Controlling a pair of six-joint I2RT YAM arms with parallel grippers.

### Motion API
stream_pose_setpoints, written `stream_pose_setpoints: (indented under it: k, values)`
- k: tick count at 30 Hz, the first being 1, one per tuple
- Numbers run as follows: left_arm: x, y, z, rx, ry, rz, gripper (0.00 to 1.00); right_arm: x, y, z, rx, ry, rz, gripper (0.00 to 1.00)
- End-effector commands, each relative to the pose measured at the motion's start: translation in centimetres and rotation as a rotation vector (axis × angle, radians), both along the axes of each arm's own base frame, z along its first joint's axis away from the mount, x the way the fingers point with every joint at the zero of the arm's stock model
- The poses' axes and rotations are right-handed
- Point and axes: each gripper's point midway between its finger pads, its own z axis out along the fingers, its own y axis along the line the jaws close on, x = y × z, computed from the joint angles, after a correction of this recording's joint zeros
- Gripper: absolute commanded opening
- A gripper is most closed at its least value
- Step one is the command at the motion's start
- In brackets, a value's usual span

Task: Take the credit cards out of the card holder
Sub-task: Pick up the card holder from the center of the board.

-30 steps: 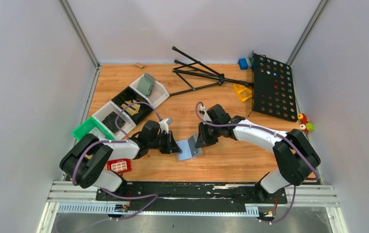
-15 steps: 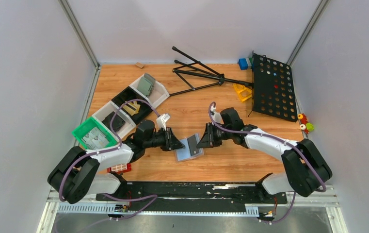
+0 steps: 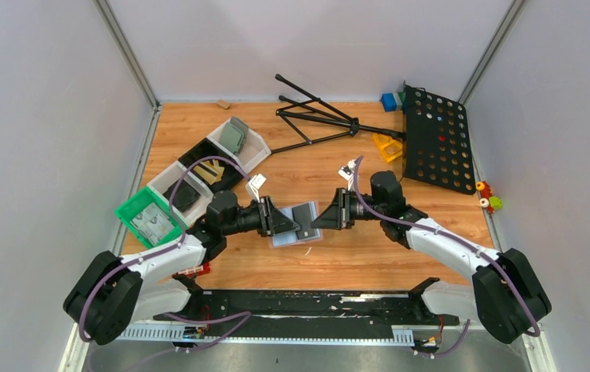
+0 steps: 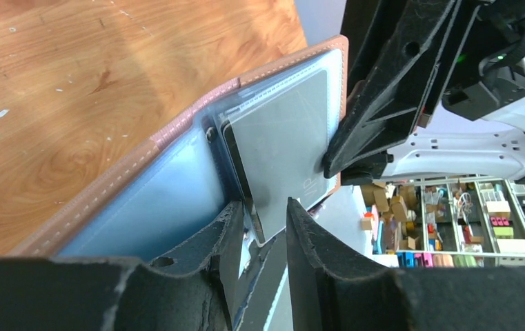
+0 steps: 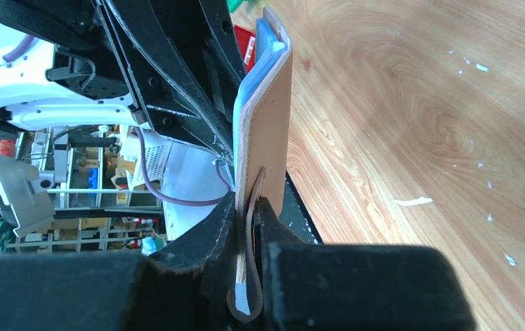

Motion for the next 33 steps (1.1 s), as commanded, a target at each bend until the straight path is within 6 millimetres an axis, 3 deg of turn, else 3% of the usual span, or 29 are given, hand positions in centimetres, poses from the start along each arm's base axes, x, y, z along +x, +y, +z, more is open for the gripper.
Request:
stream_pose_setpoints:
  k: [1,3,9,12,17,19,22,24,28,33]
  values:
    - [-0.5,0.2,1.6,-0.011,-0.017,-0.004,0.38,-0.6,0.4,3.6,0.131,-0.07,0.048,0.0]
    - [-0.9,0.0,2.9,-0.068,-0.026,-0.027,0.35,-0.9,0.5,3.9,0.154,-0.061,0.064,0.0]
    - [-2.8,-0.4,7.6,-0.282,-0.067,-0.116,0.15,-1.5,0.7,4.4,0.212,-0.048,0.106,0.0]
    - [-3.4,-0.1,10.2,-0.381,-0.104,-0.136,0.11,-1.7,0.7,4.2,0.213,-0.039,0.12,0.0]
    - [-4.5,0.2,12.7,-0.476,-0.142,-0.188,0.0,-1.5,0.8,3.6,0.192,-0.024,0.122,0.01]
    - [-4.7,0.3,13.0,-0.492,-0.144,-0.201,0.0,-1.5,0.8,3.5,0.188,-0.027,0.119,0.06]
    - [-4.6,0.1,12.1,-0.466,-0.133,-0.199,0.0,-1.4,0.8,3.7,0.191,-0.034,0.119,0.22]
    - [-4.4,0.0,11.3,-0.439,-0.127,-0.192,0.0,-1.5,0.8,4.0,0.198,-0.04,0.123,0.25]
    - [-4.2,0.0,10.5,-0.403,-0.124,-0.182,0.0,-1.4,0.7,4.3,0.192,-0.045,0.118,0.08]
    - [-3.4,0.5,8.9,-0.323,-0.121,-0.143,0.0,-1.3,0.1,4.6,0.194,-0.057,0.1,0.06]
